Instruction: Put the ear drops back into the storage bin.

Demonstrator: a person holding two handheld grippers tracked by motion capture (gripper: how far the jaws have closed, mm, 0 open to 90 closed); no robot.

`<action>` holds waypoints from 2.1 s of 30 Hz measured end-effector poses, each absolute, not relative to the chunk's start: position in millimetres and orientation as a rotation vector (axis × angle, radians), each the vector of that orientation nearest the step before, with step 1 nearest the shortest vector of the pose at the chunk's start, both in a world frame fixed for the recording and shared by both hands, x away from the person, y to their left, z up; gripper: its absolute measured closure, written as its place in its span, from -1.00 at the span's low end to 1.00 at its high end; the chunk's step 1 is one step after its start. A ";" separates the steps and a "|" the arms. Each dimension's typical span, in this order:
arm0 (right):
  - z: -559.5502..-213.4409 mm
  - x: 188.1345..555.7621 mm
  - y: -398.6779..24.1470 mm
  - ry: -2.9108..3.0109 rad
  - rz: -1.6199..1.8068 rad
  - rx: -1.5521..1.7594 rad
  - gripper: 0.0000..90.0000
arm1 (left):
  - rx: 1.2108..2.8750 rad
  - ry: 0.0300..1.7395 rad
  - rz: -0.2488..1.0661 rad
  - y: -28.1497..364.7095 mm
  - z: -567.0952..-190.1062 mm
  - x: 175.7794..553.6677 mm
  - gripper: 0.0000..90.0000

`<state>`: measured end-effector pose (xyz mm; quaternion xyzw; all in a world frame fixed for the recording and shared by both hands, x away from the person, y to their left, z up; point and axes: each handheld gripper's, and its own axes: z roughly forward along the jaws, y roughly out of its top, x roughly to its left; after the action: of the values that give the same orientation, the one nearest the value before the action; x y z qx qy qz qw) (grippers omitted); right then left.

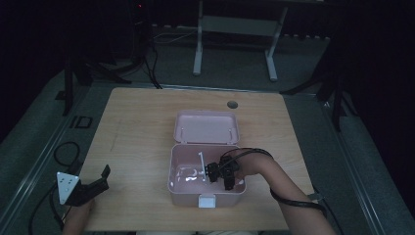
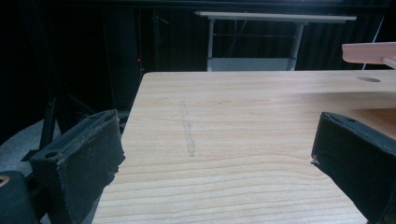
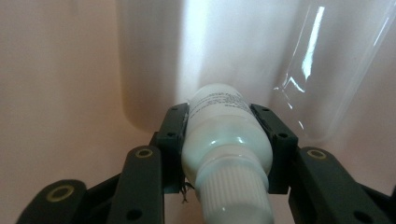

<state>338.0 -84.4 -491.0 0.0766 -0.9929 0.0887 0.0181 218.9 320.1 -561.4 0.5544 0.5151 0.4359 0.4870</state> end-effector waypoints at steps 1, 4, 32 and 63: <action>-492.3 338.6 -84.5 -3.083 0.274 0.233 0.32 | 1.349 1.254 1.060 320.0 -561.4 218.9 -0.96; -494.3 338.0 -84.4 -3.081 0.277 0.235 0.32 | 1.349 1.252 1.061 320.0 -561.4 218.8 -0.96; -448.3 336.9 -88.7 -3.123 0.183 0.199 0.17 | 1.350 1.258 1.060 319.9 -561.4 219.1 -0.96; -369.1 352.1 -178.3 -3.230 -0.241 -0.165 -0.68 | 1.353 1.258 1.063 319.2 -561.6 219.3 -0.96</action>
<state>352.1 -178.3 -369.1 -0.0507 -0.9947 -0.0741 -0.0508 219.3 319.2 -561.6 0.5555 0.5166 0.4365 0.4837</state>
